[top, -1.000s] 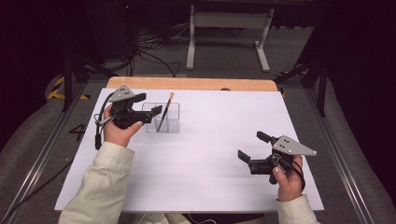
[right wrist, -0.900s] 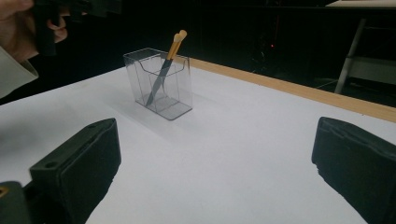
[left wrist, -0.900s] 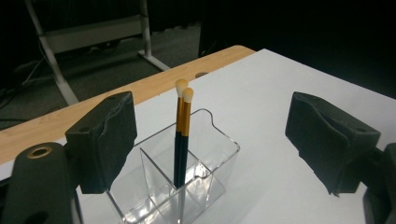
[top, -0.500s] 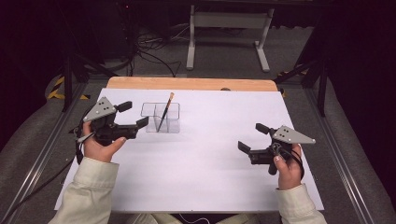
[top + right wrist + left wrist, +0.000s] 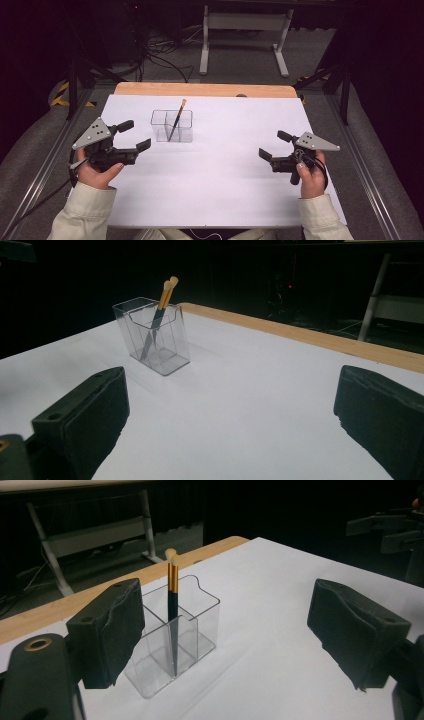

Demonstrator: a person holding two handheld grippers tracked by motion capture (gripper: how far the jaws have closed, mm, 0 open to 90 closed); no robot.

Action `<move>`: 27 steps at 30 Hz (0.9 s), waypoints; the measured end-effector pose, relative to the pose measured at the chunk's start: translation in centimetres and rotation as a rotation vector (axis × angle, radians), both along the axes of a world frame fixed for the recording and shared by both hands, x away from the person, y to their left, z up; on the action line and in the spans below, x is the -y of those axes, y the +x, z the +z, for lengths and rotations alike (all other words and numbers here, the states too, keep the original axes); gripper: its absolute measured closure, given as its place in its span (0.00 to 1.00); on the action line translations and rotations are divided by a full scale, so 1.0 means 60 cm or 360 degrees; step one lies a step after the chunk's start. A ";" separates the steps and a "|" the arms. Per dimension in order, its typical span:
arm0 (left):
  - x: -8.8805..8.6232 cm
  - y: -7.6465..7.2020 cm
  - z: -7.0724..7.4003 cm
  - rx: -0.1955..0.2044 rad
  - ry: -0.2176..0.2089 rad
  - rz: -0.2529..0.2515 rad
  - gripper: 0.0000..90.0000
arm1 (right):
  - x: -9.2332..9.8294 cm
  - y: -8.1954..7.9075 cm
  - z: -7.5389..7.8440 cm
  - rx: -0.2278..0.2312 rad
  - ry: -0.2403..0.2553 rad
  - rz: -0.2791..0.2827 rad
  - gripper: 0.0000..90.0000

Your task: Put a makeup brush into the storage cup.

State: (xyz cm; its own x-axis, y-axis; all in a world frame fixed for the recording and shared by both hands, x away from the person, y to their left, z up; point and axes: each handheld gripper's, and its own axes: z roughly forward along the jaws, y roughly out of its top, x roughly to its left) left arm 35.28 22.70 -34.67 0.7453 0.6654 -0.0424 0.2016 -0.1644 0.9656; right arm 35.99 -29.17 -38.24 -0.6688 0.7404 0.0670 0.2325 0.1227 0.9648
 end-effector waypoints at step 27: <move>-0.032 -0.007 -0.114 0.0007 -0.0105 0.0099 0.02 | 0.025 -0.002 -0.031 -0.0037 -0.0029 -0.0002 0.02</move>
